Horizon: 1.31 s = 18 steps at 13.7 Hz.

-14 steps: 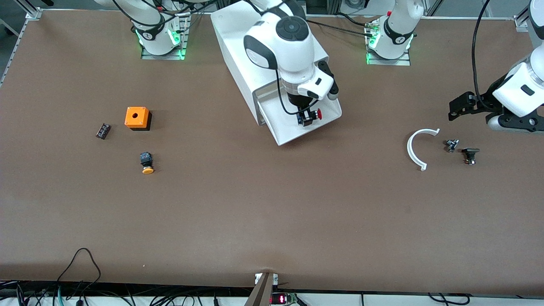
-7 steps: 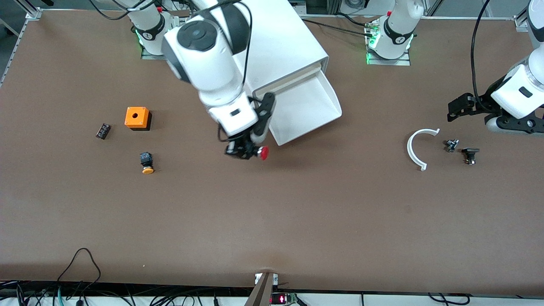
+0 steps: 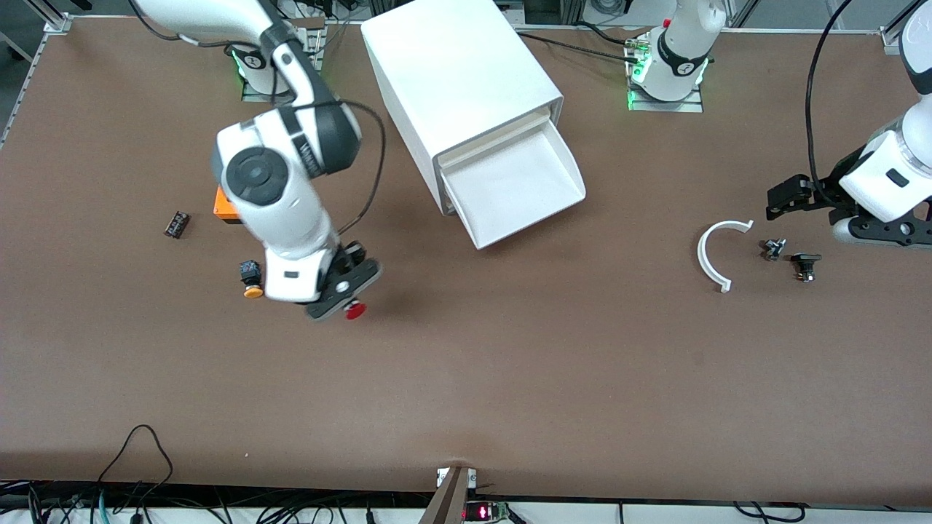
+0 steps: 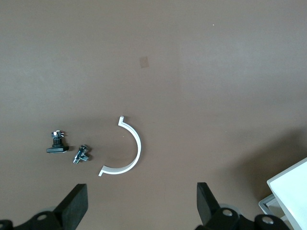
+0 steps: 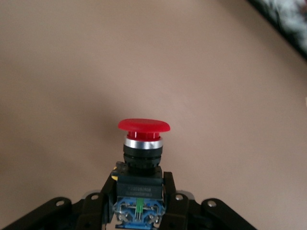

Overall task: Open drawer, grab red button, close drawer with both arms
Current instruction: 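Lift the red button out of the drawer with the right gripper, then set the red button beside the yellow button while the left gripper reaches the drawer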

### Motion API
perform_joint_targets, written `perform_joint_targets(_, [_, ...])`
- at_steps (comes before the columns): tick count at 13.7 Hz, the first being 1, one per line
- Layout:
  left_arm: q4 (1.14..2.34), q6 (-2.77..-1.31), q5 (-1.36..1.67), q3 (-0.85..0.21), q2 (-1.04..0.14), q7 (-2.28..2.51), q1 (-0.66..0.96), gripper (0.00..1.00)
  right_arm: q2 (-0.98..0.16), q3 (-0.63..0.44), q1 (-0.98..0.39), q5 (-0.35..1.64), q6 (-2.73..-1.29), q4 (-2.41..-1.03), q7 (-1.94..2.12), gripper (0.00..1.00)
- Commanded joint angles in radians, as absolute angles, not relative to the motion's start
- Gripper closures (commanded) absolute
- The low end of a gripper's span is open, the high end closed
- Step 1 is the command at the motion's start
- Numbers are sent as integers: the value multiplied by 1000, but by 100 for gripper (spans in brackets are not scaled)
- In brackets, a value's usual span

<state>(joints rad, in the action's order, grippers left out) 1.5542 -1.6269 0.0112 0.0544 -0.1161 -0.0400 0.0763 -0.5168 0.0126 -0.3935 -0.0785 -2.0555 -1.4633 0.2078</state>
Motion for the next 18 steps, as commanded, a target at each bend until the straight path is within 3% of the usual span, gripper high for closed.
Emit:
perform_joint_targets(1, [1517, -1615, -2, 54, -137, -44, 63, 0, -468, 26, -331, -64, -2075, -1587, 95, 82])
perform_joint_targets(4, [1508, -1617, 2, 51, -146, -46, 64, 0, -450, 26, -319, -77, -2110, -1719, -59, 82])
perform_joint_targets(10, [1515, -1660, 12, 43, -163, -41, 67, 0, -445, 17, -292, -80, -2466, -2044, -178, 82])
perform_joint_targets(14, [1593, -1796, 31, -24, -184, 33, 77, 0, -446, 2, -288, -80, -2508, -2086, -176, 78])
perform_joint_targets(15, [1635, -1862, 31, -52, -184, 76, 80, 0, -451, 2, -288, -78, -2507, -2082, -178, 60])
perform_joint_targets(17, [1704, -1960, 31, -99, -186, 185, 86, 0, -446, 2, -288, -69, -2499, -2072, -195, 0])
perform_joint_targets(18, [1727, -1982, 31, -130, -196, 268, 92, 0, -434, 0, -288, -69, -2475, -2054, -213, 0])
